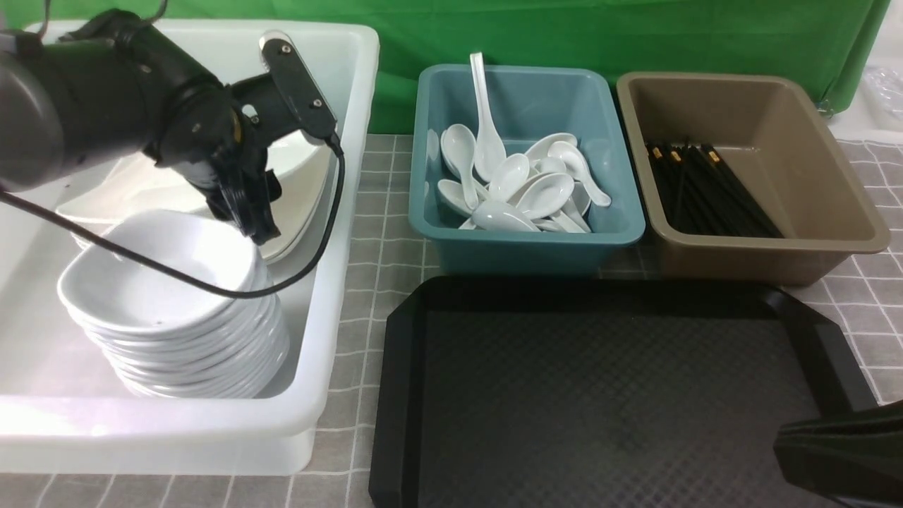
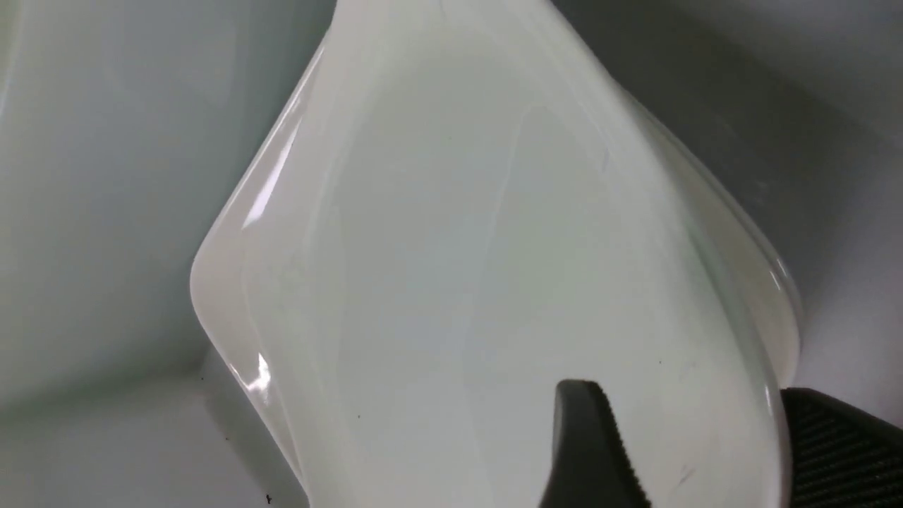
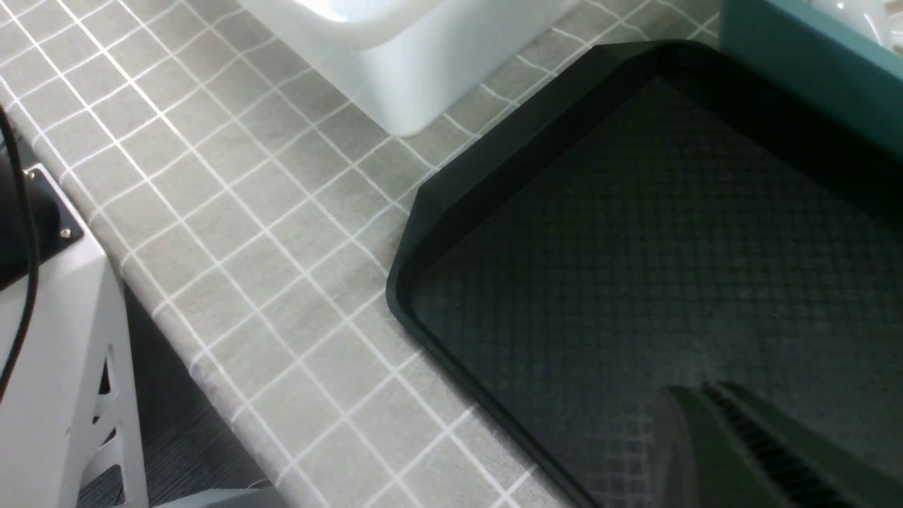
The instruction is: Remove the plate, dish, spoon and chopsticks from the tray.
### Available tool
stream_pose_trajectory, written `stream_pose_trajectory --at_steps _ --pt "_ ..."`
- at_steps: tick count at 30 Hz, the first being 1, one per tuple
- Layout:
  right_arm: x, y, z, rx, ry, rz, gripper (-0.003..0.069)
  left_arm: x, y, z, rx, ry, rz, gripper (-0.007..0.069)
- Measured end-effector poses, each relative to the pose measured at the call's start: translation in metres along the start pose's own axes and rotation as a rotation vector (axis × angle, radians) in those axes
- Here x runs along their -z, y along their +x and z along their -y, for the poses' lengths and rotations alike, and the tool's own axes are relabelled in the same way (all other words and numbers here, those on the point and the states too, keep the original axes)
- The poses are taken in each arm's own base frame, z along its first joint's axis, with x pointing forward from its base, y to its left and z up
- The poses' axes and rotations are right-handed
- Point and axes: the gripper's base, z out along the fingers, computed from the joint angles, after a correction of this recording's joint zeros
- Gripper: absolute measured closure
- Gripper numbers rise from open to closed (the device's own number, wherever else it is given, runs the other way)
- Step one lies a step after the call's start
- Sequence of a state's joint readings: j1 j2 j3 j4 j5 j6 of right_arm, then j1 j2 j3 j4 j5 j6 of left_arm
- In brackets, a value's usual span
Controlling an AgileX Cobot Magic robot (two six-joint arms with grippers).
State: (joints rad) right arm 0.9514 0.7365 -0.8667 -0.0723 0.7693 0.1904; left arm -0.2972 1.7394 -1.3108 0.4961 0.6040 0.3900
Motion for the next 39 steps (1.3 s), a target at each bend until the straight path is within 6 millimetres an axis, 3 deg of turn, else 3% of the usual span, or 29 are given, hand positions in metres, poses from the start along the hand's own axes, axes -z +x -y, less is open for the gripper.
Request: stream_pose_trajectory --at_steps 17,20,25,27,28,29,33,35,36,39 --pt "0.000 0.003 -0.003 -0.027 -0.035 -0.030 0.0624 0.009 -0.003 -0.003 0.020 -0.004 0.041 0.0288" --pt "0.000 0.004 -0.004 -0.019 -0.039 -0.047 0.0624 0.015 -0.003 -0.004 0.044 0.002 0.057 0.0328" --pt "0.000 0.005 -0.004 -0.009 -0.041 -0.053 0.0623 0.058 -0.008 -0.013 0.216 0.021 0.193 0.0554" --pt "0.000 0.004 -0.004 -0.009 -0.043 -0.044 0.0622 0.094 -0.009 -0.019 0.333 0.032 0.305 0.0601" --pt "0.000 0.004 -0.004 -0.009 -0.044 -0.040 0.0622 0.094 -0.009 -0.019 0.333 0.031 0.307 0.0603" --pt "0.000 0.003 -0.004 -0.009 -0.045 -0.034 0.0622 0.134 -0.005 -0.023 0.429 0.026 0.437 0.0615" --pt "0.000 0.003 -0.004 -0.010 -0.046 -0.031 0.0622 0.195 0.020 -0.013 0.551 -0.014 0.658 0.0620" --pt "0.000 0.003 -0.004 -0.009 -0.046 -0.031 0.0622 0.215 0.041 0.002 0.603 -0.053 0.749 0.0620" --pt "0.000 0.003 -0.004 -0.009 -0.046 -0.031 0.0622 0.215 0.041 0.001 0.604 -0.058 0.755 0.0620" --pt "0.000 0.003 -0.004 -0.009 -0.046 -0.031 0.0622 0.227 0.078 0.034 0.679 -0.103 0.852 0.0620"
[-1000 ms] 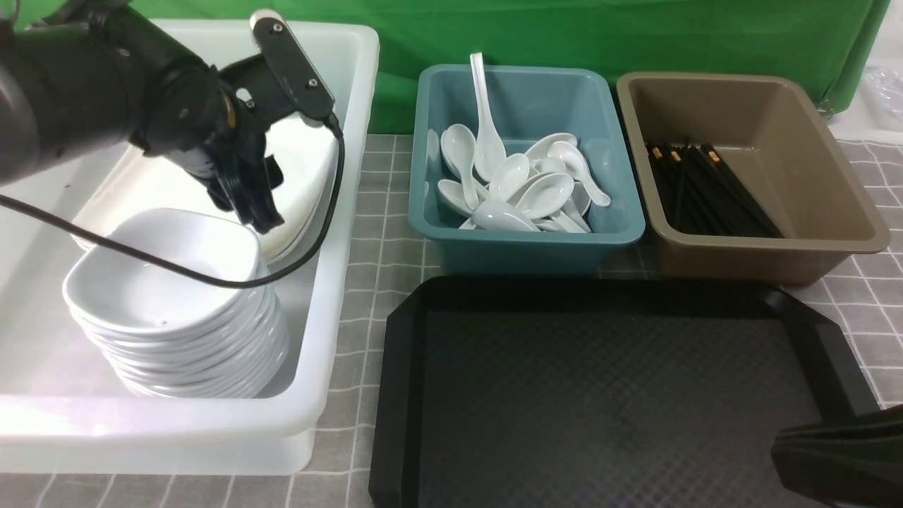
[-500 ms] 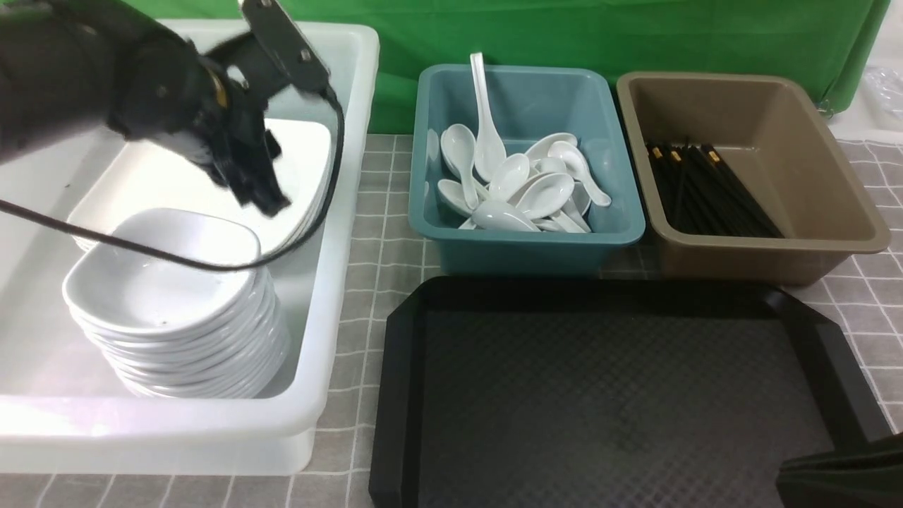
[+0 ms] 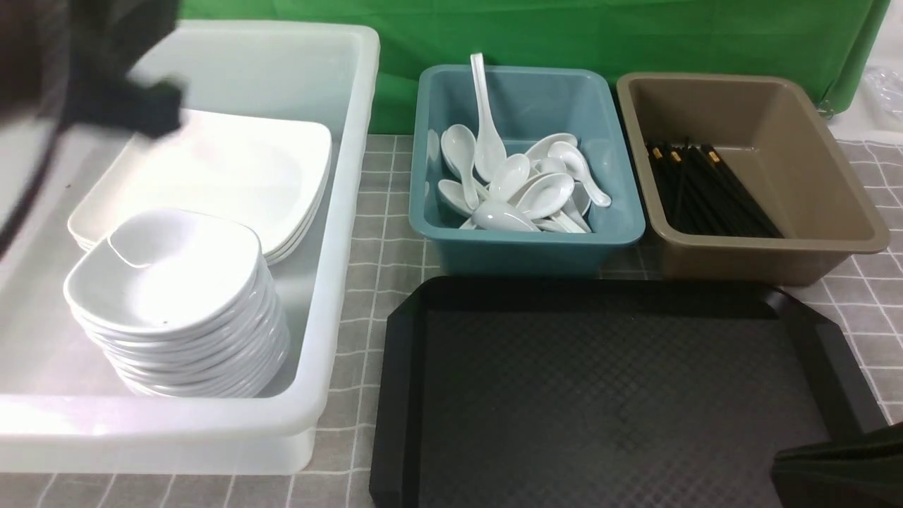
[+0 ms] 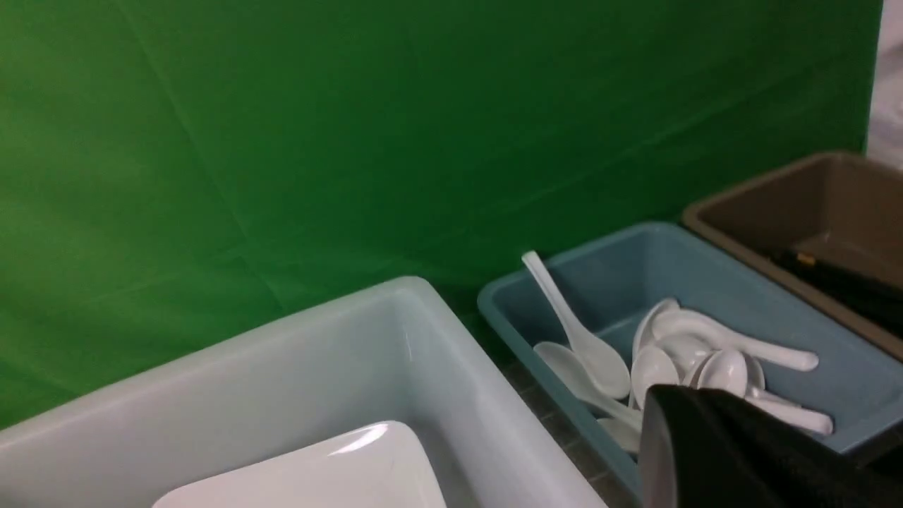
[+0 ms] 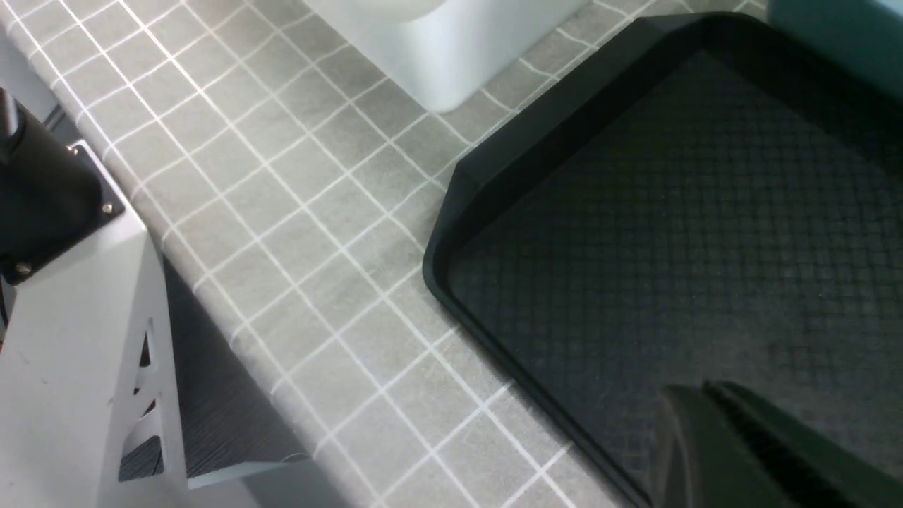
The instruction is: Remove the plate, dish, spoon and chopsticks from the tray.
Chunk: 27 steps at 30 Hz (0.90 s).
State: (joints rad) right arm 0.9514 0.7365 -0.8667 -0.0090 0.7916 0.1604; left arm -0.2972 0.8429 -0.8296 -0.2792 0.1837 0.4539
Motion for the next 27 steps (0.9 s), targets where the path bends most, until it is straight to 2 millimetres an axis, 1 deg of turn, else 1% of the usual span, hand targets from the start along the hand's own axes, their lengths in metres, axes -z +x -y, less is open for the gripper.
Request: stream_pose_trajectory --at_steps 1,2,3,4,7,8,10,13,15,27 --pt "0.000 0.000 0.000 0.000 0.000 0.001 0.0622 0.003 0.007 0.001 0.009 -0.005 0.005 0.0620" --pt "0.000 0.000 0.000 0.000 0.000 0.003 0.0622 0.017 0.016 0.003 0.024 -0.019 0.039 0.0620" --pt "0.000 0.000 0.000 0.000 -0.001 0.005 0.0622 0.021 0.025 0.004 0.030 -0.026 0.046 0.0620" --pt "0.000 -0.001 0.000 0.002 0.000 0.008 0.0622 0.031 0.032 0.005 0.036 -0.038 0.071 0.0620" --pt "0.000 -0.002 0.000 0.001 -0.003 0.022 0.0622 0.052 0.054 0.008 0.040 -0.068 0.127 0.0620" --pt "0.000 -0.002 0.000 0.001 -0.003 0.022 0.0622 0.053 0.055 0.008 0.040 -0.070 0.131 0.0620" --pt "0.000 -0.002 -0.001 -0.005 -0.011 0.022 0.0622 0.065 0.064 0.009 0.041 -0.090 0.178 0.0620" --pt "0.000 -0.002 -0.001 -0.005 -0.011 0.025 0.0619 0.073 0.069 0.011 0.042 -0.093 0.198 0.0620" --pt "0.000 -0.002 -0.001 -0.005 -0.011 0.025 0.0615 0.075 0.069 0.011 0.043 -0.090 0.199 0.0620" --pt "0.000 -0.003 -0.001 -0.005 -0.012 0.028 0.0592 0.076 0.072 0.012 0.042 -0.084 0.187 0.0617"
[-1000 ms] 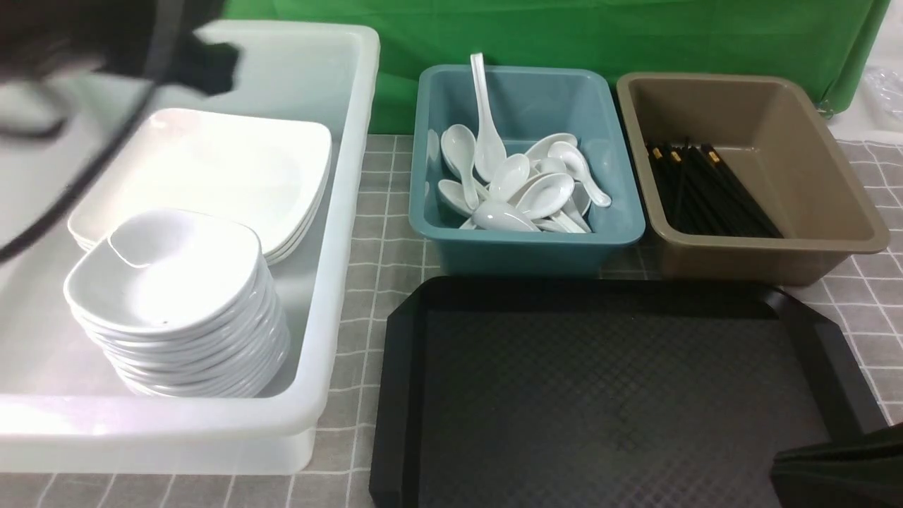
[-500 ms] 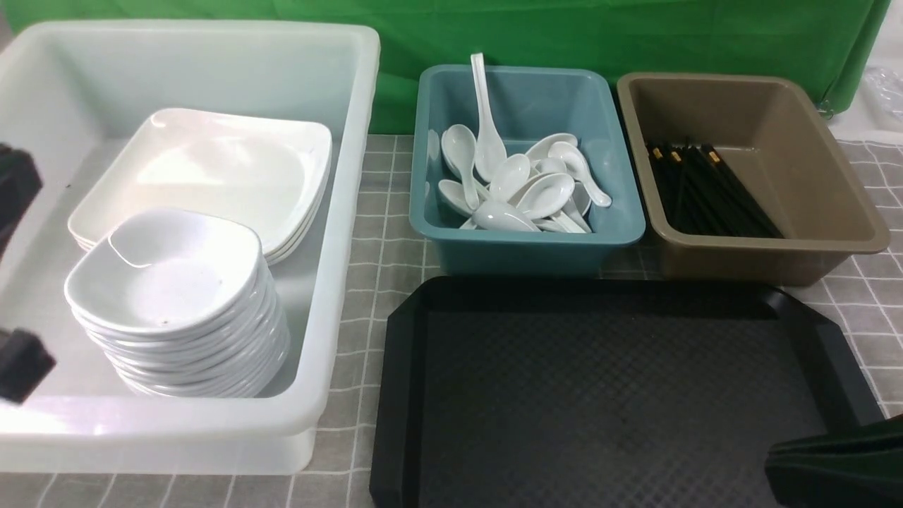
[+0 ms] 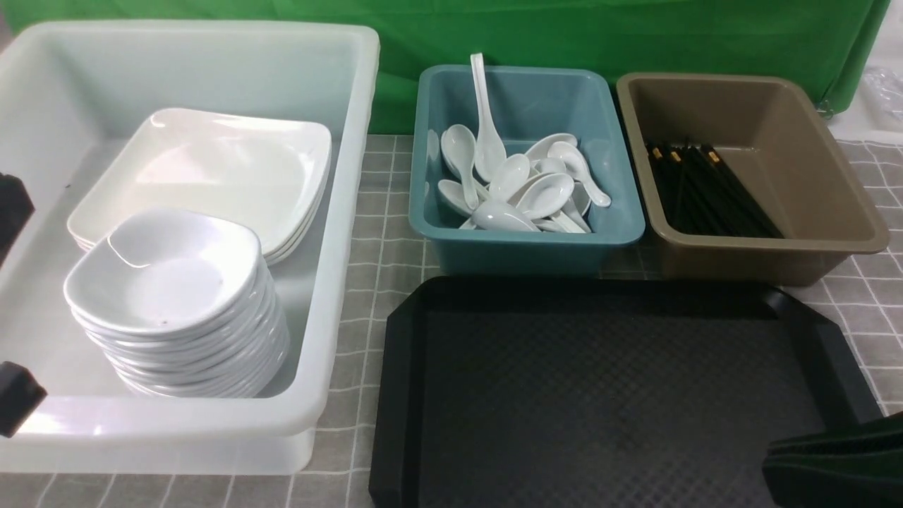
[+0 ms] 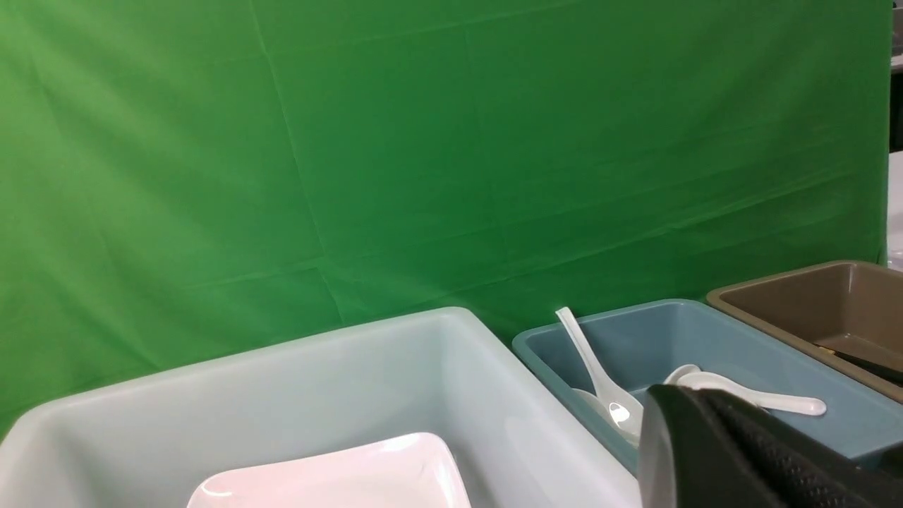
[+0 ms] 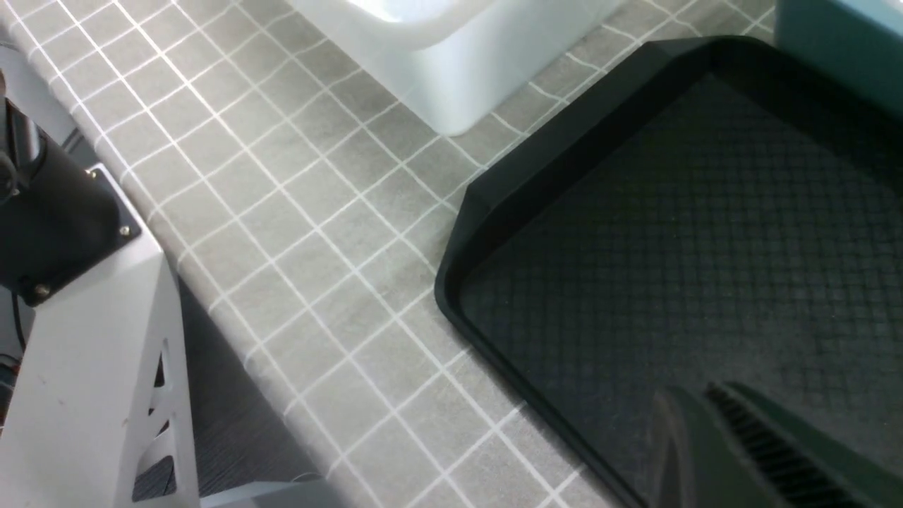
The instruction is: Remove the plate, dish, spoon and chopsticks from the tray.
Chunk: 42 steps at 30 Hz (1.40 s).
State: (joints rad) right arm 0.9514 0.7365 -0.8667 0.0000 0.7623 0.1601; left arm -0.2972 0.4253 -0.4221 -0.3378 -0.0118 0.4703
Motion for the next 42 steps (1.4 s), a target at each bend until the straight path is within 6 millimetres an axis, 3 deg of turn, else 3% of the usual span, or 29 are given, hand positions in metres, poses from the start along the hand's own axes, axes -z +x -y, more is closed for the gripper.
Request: stream_pose_trajectory --at_steps 5,9,13,18,23,42 --pt "0.002 0.000 0.014 -0.037 0.078 0.037 0.0623 0.000 0.000 0.000 0.000 0.000 0.000 0.0617" --pt "0.004 0.016 0.035 -0.026 0.202 0.133 0.0641 0.000 0.000 0.000 -0.001 0.000 0.000 0.0617" --pt "-0.005 0.072 0.058 -0.076 0.414 0.287 0.0641 0.000 0.000 0.000 -0.001 0.000 0.000 0.0617" --pt "-0.022 0.139 0.066 -0.141 0.608 0.400 0.0641 0.000 0.000 0.000 -0.001 0.000 0.000 0.0617" --pt "-0.042 0.181 0.067 -0.216 0.658 0.439 0.0641 0.000 0.000 0.000 -0.001 0.000 0.000 0.0617" --pt "-0.047 0.191 0.066 -0.311 0.632 0.423 0.0624 0.000 0.000 0.000 -0.002 0.001 -0.001 0.0617"
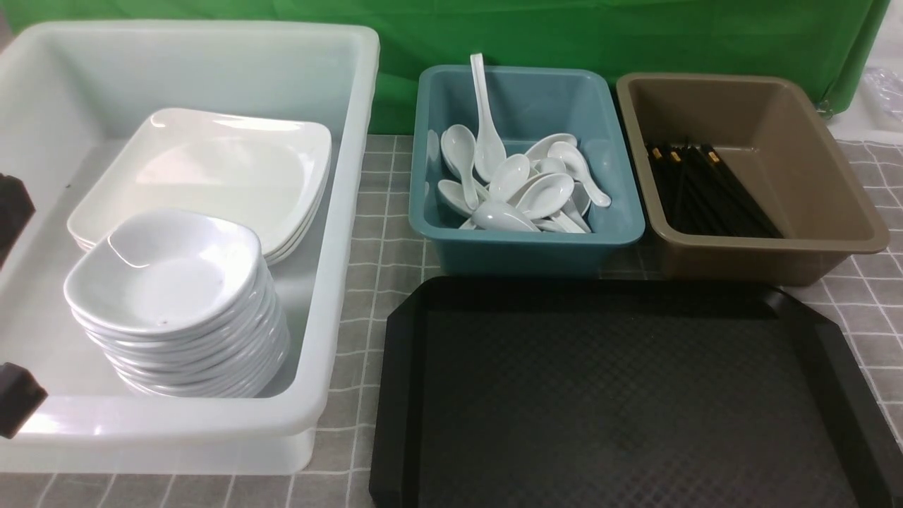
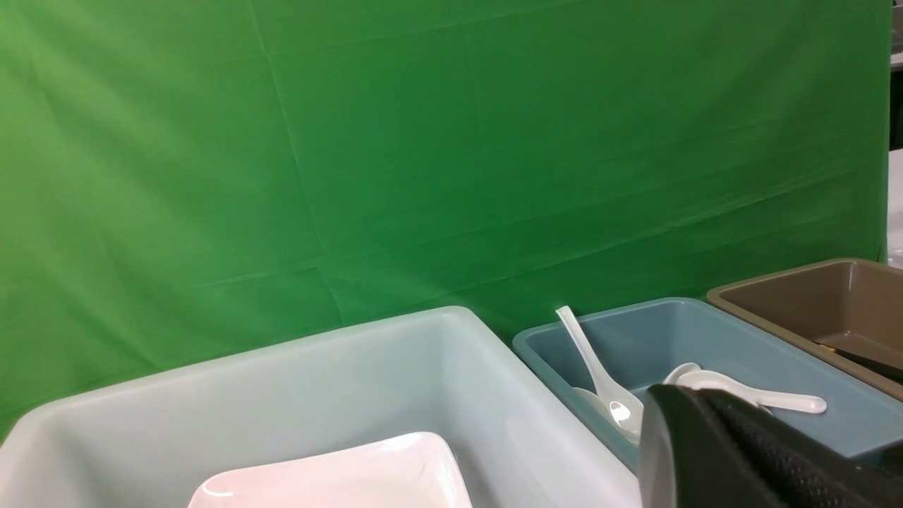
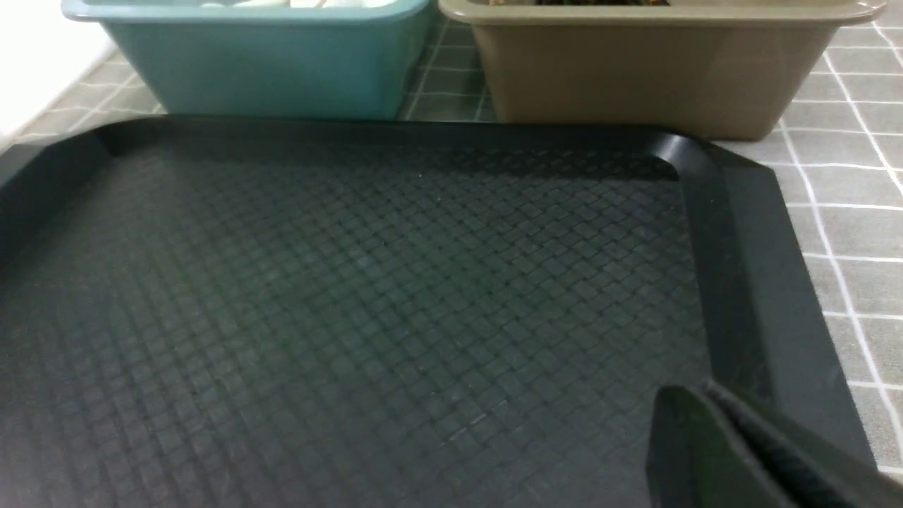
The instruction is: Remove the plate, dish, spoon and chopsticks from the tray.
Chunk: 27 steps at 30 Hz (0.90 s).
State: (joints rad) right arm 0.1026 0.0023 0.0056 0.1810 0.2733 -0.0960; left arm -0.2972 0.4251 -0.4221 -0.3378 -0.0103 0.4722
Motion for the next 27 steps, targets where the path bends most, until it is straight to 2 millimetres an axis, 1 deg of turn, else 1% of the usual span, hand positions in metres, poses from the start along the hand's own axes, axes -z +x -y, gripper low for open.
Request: stream_pose_trajectory --at_steps 14,18,25,27 --pt "0.000 0.000 0.000 -0.002 0.000 0.000 0.0592 0.000 0.000 0.000 -0.004 0.000 0.000 0.0616" --pt "0.000 0.000 0.000 -0.002 0.000 0.000 0.0585 0.000 0.000 0.000 -0.028 0.000 0.001 0.0616" --pt "0.000 0.000 0.000 -0.003 0.000 0.001 0.0572 0.011 0.002 -0.001 -0.107 -0.020 0.040 0.0616" --pt "0.000 0.000 0.000 -0.003 0.000 0.001 0.0567 0.019 0.002 -0.004 -0.084 -0.063 0.065 0.0616"
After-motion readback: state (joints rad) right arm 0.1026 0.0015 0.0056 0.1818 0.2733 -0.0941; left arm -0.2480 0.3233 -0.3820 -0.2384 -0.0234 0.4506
